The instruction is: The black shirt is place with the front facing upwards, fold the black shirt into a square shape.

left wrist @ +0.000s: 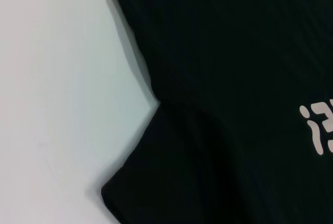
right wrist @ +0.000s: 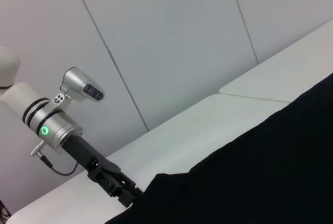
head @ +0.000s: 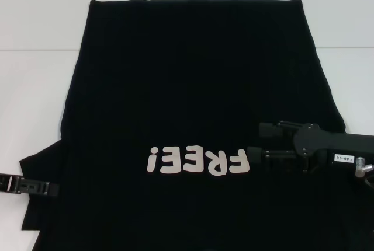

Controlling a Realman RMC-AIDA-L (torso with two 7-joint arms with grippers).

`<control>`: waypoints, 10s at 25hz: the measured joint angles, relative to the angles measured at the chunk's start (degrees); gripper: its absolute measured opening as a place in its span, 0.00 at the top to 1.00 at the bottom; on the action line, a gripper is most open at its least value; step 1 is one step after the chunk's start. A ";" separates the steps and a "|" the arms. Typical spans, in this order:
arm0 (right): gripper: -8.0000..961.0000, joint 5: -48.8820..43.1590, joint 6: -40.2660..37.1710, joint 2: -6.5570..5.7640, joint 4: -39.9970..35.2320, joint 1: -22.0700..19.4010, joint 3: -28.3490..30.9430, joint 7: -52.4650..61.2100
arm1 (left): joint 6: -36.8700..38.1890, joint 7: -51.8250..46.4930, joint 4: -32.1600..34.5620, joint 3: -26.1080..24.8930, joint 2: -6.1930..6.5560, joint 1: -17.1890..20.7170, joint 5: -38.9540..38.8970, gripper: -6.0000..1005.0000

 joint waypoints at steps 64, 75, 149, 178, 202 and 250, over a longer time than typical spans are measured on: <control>0.02 0.65 -2.25 -0.12 1.32 -3.14 3.84 -3.61 | 10.53 -4.77 9.37 -2.77 -1.26 -2.37 -3.57 0.91; 0.02 0.75 -3.39 0.01 1.41 -3.99 4.52 -5.21 | 15.07 -9.43 15.52 -2.60 -1.89 -2.00 -3.50 0.91; 0.02 1.09 0.30 0.53 5.67 0.10 4.62 -5.68 | -0.83 7.11 0.85 9.64 2.49 -4.14 0.99 0.14; 0.02 1.09 0.25 0.45 5.47 -0.14 6.11 -5.81 | 1.12 6.21 3.82 11.68 1.78 -4.34 0.86 0.94; 0.02 1.23 -1.50 -0.08 5.46 -1.57 8.27 -8.72 | 13.12 -4.34 24.20 10.60 0.02 -1.95 1.19 0.96; 0.02 1.87 -2.00 -0.57 5.38 -5.63 11.85 -18.99 | 24.78 -31.32 29.37 7.51 -5.85 -9.24 1.66 0.93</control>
